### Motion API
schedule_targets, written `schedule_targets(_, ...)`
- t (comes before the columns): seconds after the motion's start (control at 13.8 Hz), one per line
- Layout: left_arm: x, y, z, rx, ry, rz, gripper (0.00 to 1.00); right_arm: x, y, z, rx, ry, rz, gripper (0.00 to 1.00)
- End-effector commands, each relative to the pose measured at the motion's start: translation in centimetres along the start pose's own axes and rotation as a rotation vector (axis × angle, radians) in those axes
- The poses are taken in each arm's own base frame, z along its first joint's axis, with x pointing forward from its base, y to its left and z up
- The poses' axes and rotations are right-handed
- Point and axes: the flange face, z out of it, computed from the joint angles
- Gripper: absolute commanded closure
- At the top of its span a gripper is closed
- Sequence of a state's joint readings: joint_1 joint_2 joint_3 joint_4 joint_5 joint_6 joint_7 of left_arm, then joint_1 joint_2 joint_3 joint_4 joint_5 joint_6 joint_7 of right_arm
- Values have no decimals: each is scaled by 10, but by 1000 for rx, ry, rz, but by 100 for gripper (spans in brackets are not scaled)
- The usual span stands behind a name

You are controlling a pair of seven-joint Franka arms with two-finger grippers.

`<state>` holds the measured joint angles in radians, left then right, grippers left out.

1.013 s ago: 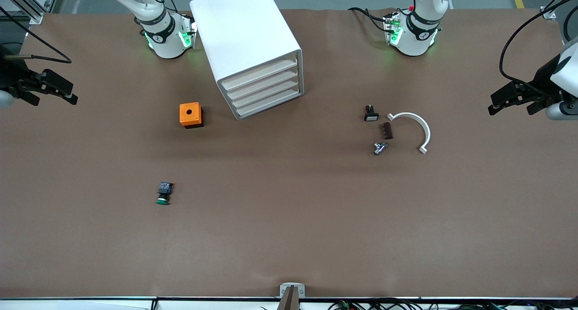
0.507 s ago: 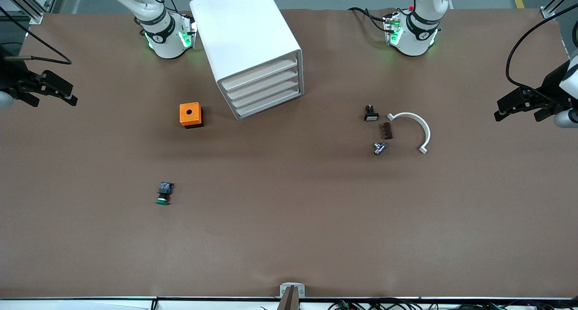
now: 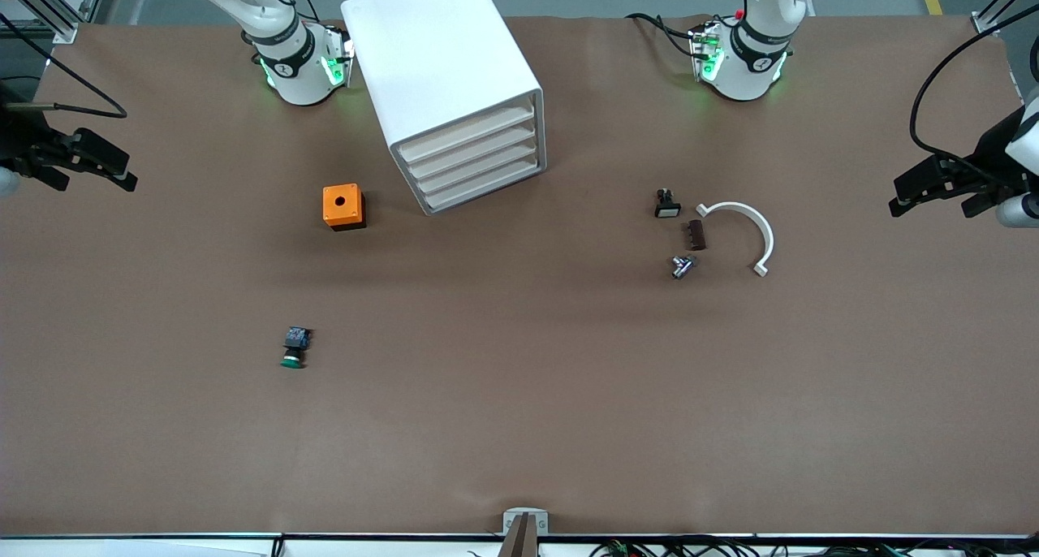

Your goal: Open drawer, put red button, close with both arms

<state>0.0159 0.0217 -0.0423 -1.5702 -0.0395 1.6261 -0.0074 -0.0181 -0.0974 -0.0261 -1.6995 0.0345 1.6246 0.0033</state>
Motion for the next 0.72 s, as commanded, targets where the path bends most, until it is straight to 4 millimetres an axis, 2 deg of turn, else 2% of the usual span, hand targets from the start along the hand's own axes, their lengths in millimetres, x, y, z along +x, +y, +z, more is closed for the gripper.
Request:
schedule_targets(0.0,-7,3,-7,26,-22,5,0,-10,3,-2,-8,8,24,0)
schedule_targets(0.22,-7,7,-7,25,-21,-53,0,-10,3,-2,-6,5,23,0)
schedule_targets(0.65,-7,9,-8,25,-20,-50,0,-10,2,-2,-6,7,14,0)
